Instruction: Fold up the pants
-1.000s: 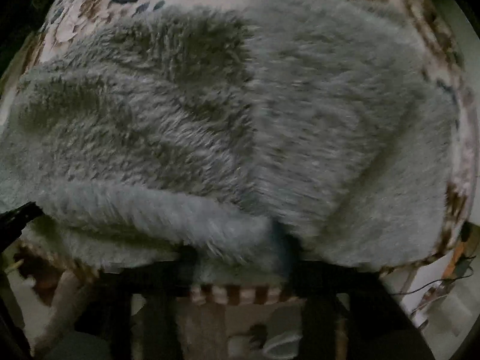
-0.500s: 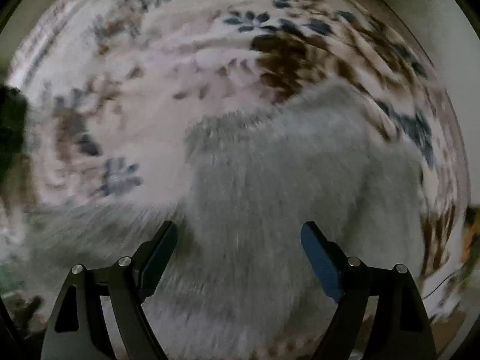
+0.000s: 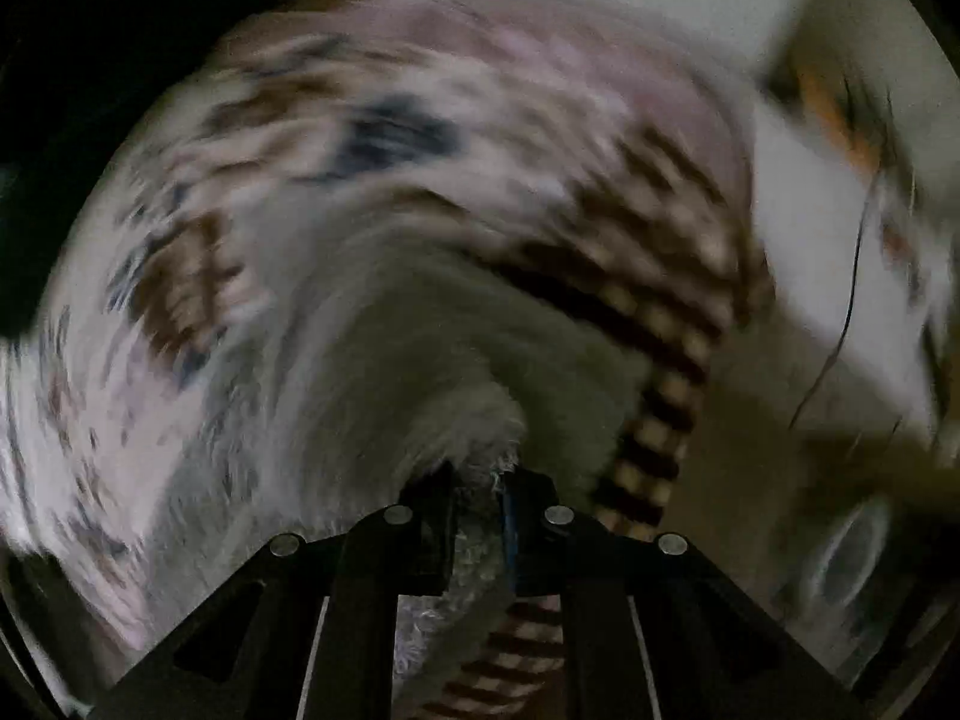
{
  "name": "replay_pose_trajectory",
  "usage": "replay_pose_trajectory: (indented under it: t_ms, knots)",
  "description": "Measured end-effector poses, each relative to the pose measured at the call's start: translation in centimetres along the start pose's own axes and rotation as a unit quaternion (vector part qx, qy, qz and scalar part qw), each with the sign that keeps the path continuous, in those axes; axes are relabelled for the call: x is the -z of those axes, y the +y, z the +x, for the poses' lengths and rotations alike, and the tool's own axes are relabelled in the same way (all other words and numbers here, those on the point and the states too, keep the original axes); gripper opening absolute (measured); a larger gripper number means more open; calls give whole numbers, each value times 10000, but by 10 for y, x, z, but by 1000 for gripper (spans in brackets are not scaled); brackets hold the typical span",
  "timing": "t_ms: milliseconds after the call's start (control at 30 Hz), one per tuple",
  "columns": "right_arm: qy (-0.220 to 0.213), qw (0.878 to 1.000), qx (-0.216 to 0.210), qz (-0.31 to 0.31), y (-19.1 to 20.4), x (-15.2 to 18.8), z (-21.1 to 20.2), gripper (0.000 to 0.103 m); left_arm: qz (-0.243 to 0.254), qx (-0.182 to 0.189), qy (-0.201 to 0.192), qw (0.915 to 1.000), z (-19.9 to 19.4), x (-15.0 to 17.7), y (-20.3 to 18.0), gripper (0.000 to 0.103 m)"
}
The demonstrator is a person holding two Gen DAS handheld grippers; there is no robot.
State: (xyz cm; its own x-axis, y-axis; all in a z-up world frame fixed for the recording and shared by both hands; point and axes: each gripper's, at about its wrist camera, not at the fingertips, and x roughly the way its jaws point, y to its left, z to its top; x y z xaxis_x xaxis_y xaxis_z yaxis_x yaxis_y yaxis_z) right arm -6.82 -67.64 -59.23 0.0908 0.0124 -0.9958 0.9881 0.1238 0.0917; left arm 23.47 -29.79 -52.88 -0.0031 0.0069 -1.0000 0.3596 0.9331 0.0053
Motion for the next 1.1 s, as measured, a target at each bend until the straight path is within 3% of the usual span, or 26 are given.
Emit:
replay_pose_trajectory:
  t_ms: [67,133,267,400,500,633,767,933,1000,1033,1067,1100]
  knots:
    - [236,9995,37,193,-15,-1,13,63,15,42,33,10000,4,1,-4,90]
    - [95,9990,-327,283,-20,4,7,76,-21,86,38,10000,5,2,-2,90]
    - [-18,9989,-395,-265,4,27,-15,76,-219,138,-65,9996,-3,9,19,90]
    - [115,9912,-518,-1215,60,75,-35,76,-621,151,-170,9978,-15,25,72,90]
    - [606,9760,-729,-1959,113,141,-32,76,-1037,147,-226,9942,-27,48,127,90]
    - [1694,9448,-1045,-2604,172,257,-6,76,-1653,-66,-266,9859,-44,96,211,90]
    - [2546,9289,-1227,-2395,195,366,15,76,-2363,-338,-408,9702,-56,139,303,90]
    - [2670,9447,-1080,-1569,191,419,50,75,-3117,147,-495,9488,-42,150,404,90]
    - [2564,9515,-1137,-1264,189,424,64,70,-3328,381,-644,9400,-31,150,431,90]
    - [2468,9550,-1087,-1235,192,425,71,50,-3377,411,-685,9379,-26,147,438,89]
    - [2364,9584,-1049,-1210,194,429,75,21,-3414,479,-777,9355,-19,145,445,74]
    - [2272,9607,-1053,-1194,193,429,77,15,-3459,551,-847,9328,-11,144,452,57]
